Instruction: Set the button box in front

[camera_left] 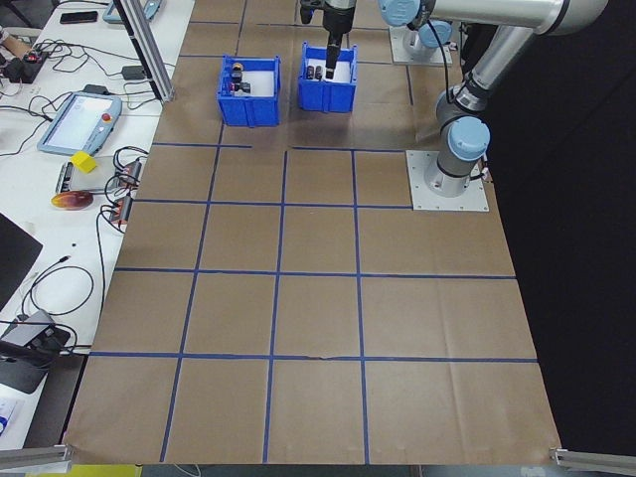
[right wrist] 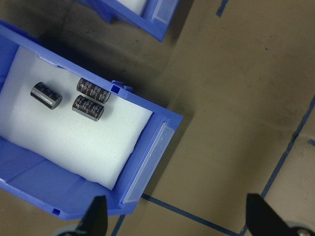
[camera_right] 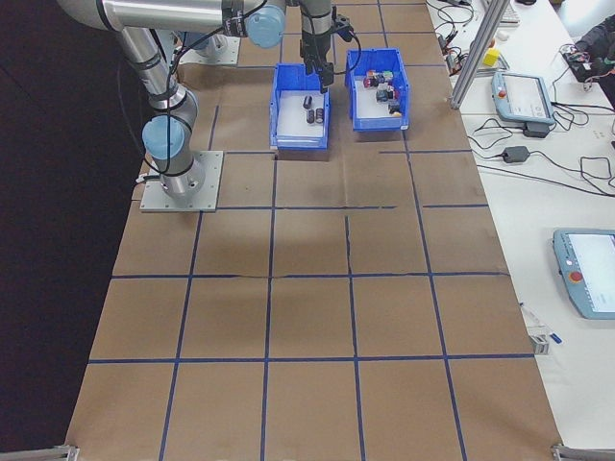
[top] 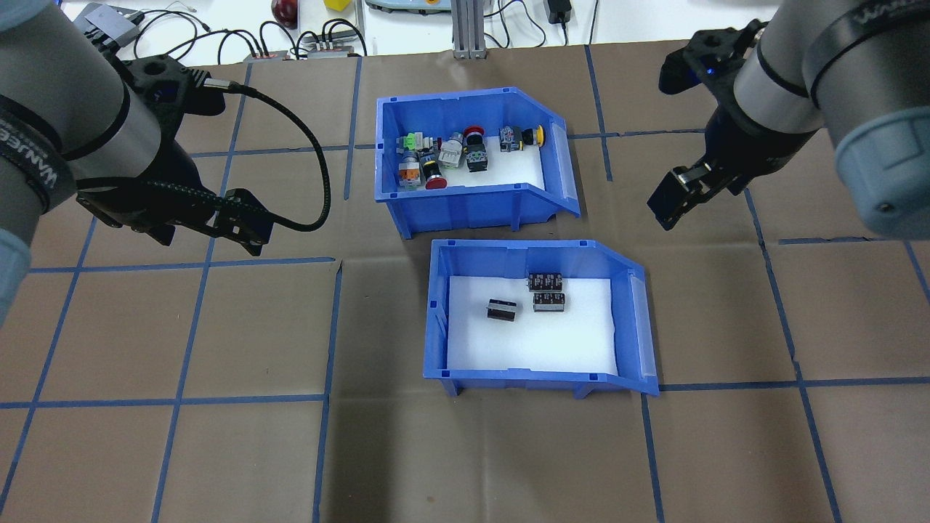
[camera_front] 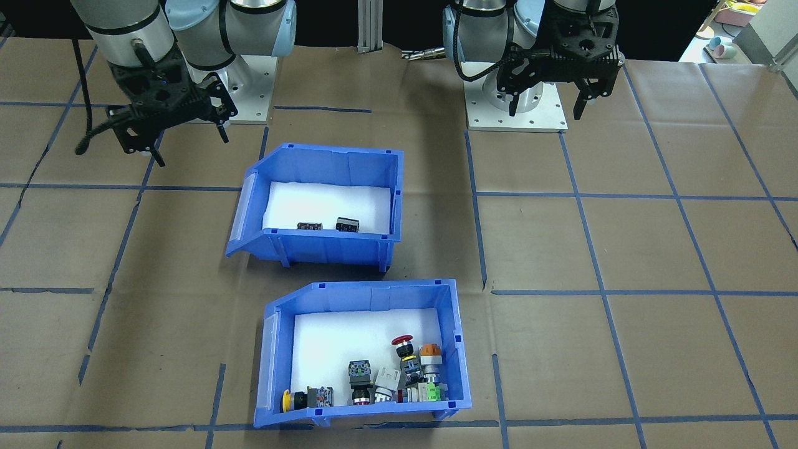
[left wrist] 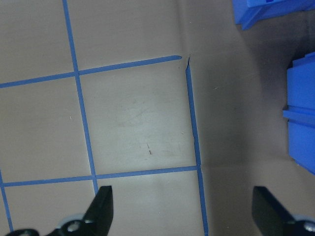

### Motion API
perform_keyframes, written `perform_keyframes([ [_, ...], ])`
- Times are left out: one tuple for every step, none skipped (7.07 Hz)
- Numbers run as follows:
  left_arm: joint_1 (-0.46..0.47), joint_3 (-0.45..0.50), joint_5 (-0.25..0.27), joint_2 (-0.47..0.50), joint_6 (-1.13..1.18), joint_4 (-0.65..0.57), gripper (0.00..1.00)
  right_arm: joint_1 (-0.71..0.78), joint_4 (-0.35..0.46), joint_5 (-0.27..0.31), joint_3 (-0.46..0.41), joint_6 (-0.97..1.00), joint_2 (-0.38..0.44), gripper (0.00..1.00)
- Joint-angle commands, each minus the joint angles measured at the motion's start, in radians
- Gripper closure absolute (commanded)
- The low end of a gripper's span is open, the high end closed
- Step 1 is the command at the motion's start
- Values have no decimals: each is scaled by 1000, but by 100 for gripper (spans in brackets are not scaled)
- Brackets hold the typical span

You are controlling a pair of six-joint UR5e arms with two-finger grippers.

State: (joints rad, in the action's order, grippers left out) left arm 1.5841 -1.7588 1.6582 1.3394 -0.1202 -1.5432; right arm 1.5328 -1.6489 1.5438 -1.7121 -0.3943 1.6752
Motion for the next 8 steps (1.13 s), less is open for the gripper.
perform_keyframes([
  [1,-4,0,-2,1,0,1,-6,38,-4,86,266,-75,0],
  [1,-5,0,-2,-1,0,1,-6,50,-2,88,316,-93,0],
  [1,-5,0,-2,-1,0,1,-6,52,7,88,328,-97,0],
  [1,-5,0,-2,-1,0,1,-6,52,9,83,328,-97,0],
  [1,-5,0,-2,-1,0,1,-6,52,9,81,328,-95,0],
  [1,-5,0,-3,-1,0,1,-6,52,9,81,328,-95,0],
  [1,-5,0,-3,-1,-2,1,-6,52,9,81,328,-95,0],
  [1,-5,0,-3,-1,-2,1,-6,51,9,81,328,-95,0],
])
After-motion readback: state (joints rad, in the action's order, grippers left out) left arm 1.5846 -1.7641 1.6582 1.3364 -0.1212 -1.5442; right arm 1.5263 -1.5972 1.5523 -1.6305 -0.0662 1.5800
